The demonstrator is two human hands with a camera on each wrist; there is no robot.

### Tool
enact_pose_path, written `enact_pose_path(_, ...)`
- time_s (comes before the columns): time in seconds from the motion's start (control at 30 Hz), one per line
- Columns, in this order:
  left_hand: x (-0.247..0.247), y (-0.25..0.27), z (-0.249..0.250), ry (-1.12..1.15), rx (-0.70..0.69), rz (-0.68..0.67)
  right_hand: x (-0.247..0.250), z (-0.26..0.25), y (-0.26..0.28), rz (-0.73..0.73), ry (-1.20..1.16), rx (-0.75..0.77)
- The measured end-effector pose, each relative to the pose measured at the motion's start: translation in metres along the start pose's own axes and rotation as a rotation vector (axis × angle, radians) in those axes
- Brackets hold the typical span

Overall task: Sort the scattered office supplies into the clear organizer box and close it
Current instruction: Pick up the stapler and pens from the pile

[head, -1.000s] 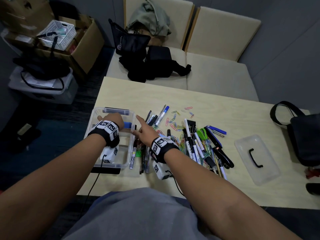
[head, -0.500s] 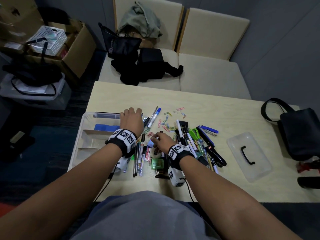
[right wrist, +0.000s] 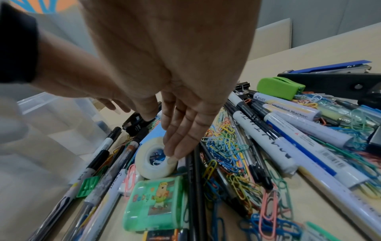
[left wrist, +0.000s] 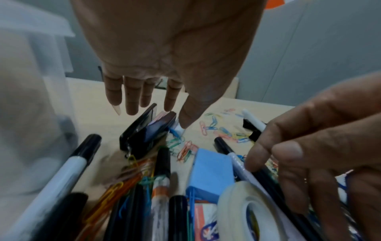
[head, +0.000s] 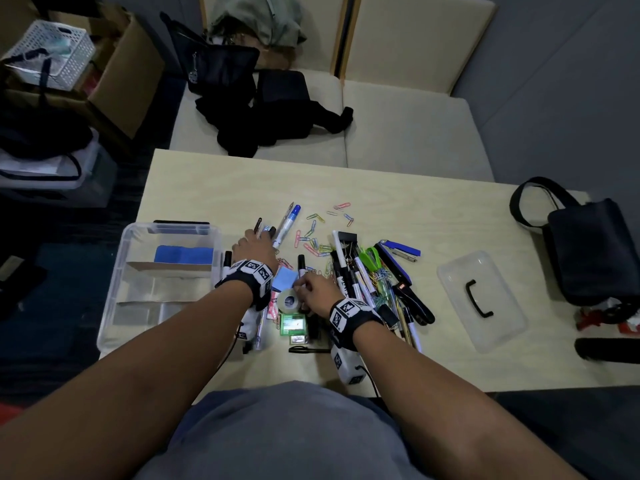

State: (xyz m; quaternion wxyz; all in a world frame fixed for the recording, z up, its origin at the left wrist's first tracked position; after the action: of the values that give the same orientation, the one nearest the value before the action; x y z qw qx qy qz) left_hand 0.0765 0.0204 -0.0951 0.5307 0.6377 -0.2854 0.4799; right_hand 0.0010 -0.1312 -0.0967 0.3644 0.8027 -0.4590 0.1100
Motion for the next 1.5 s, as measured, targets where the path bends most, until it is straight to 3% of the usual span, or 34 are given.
enact_pose_path(0.23, -0.010, -0.012, -0.004, 0.122, 0.106, -0.044, 0.000, 0.014, -0.007, -0.046, 0.056, 0.028)
enact_pose_path(0.63, -0.005, -0.003, -0.015, 0.373, 0.155, 0.035, -0.001, 0.023, -0.019, -0.071, 0.075, 0.058)
enact_pose_path(0.83, -0.003, 0.014, -0.015, 0.518, 0.132, 0.075, 0.019, 0.021, -0.020, 0.083, 0.178, 0.120)
enact_pose_path(0.97, -0.005, 0.019, -0.006, 0.678, 0.121, 0.052, 0.057, 0.027, -0.015, 0.347, 0.272, 0.121)
enact_pose_path(1.2, 0.000, 0.029, 0.031, 0.820, 0.090, -0.069, 0.120, 0.049, -0.007, 0.579, 0.443, 0.020)
enact_pose_path(1.37, -0.001, 0.030, 0.066, 0.831, 0.007, -0.171, 0.135, 0.081, -0.006, 0.498, 0.499, -0.163)
enact_pose_path(1.5, -0.006, 0.037, 0.082, 0.964, -0.050, -0.300, 0.132, 0.093, -0.009, 0.439, 0.497, -0.172)
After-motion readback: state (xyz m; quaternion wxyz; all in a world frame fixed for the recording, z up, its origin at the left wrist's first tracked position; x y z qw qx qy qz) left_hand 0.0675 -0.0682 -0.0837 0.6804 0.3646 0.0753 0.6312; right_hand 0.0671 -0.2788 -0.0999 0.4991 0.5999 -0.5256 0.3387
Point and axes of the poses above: each hand's wrist, its own y-axis away from the middle knuckle, its own x-axis out of the back of the hand, z = x × y, the point moved 7 cm from there along -y, towards the middle knuckle, and after that the axes turned 10 degrees about x, right-handed, at the moved point
